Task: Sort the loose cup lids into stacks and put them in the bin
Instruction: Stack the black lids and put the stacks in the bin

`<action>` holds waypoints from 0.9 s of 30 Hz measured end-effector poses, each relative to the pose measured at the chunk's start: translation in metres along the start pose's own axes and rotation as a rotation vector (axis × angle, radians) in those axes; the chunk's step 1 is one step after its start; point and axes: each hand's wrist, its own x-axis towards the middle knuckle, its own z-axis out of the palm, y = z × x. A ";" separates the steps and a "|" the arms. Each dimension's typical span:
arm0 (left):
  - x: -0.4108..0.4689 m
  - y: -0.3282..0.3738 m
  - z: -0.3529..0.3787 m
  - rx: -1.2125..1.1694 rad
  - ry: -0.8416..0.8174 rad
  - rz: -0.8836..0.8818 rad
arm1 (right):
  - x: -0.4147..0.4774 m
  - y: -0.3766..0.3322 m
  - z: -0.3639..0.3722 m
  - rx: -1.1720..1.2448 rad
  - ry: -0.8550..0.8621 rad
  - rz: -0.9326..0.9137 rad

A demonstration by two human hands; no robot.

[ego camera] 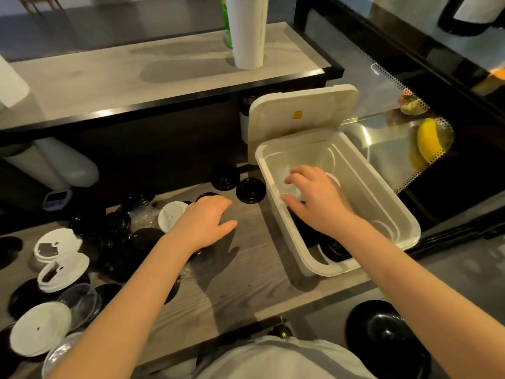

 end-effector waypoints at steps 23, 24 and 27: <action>-0.112 -0.254 0.029 -0.128 0.051 -0.620 | 0.111 -0.183 0.172 -0.151 -0.675 -0.028; -0.114 -0.265 0.028 -0.129 0.049 -0.646 | 0.115 -0.187 0.178 -0.170 -0.705 -0.022; -0.120 -0.290 0.024 -0.151 0.043 -0.711 | 0.118 -0.190 0.192 -0.196 -0.770 0.026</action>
